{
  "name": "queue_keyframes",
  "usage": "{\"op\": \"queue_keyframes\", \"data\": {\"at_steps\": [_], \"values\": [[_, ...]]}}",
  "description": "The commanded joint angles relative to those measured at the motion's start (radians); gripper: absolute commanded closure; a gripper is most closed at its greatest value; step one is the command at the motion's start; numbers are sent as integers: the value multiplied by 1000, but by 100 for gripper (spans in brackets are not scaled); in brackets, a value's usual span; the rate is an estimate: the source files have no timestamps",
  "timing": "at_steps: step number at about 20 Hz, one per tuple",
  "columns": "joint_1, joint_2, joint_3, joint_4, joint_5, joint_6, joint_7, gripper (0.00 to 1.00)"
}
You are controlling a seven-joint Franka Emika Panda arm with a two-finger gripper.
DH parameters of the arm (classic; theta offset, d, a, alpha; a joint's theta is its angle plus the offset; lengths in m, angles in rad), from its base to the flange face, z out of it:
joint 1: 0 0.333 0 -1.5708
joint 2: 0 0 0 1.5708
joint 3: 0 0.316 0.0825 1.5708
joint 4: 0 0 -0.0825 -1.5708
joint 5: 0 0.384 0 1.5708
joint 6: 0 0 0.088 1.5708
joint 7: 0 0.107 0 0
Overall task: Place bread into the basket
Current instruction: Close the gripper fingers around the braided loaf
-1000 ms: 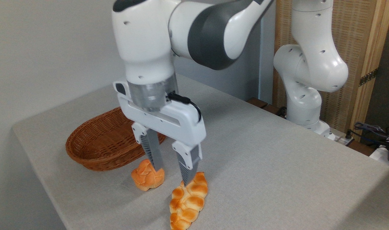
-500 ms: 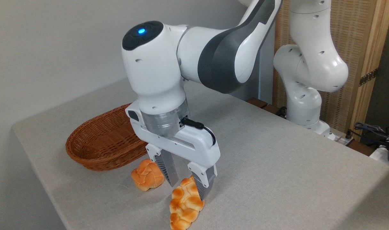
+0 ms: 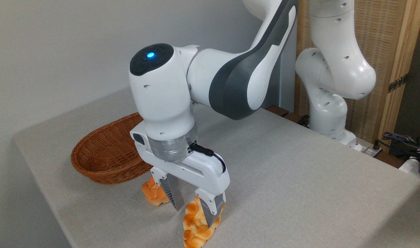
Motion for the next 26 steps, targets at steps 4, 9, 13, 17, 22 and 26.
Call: {"op": "queue_keyframes", "data": {"at_steps": [4,9,13,17,22,26], "values": [[-1,9,-1,1,-8,10,19,0],[-1,6,9,1,-5,-8,50,0],[-1,5,9,1,12,-16,50,0],[-1,0,9,6,42,-33,51,0],[-1,-4,9,10,47,-36,47,0],[-1,3,7,4,49,-37,48,0]]}}
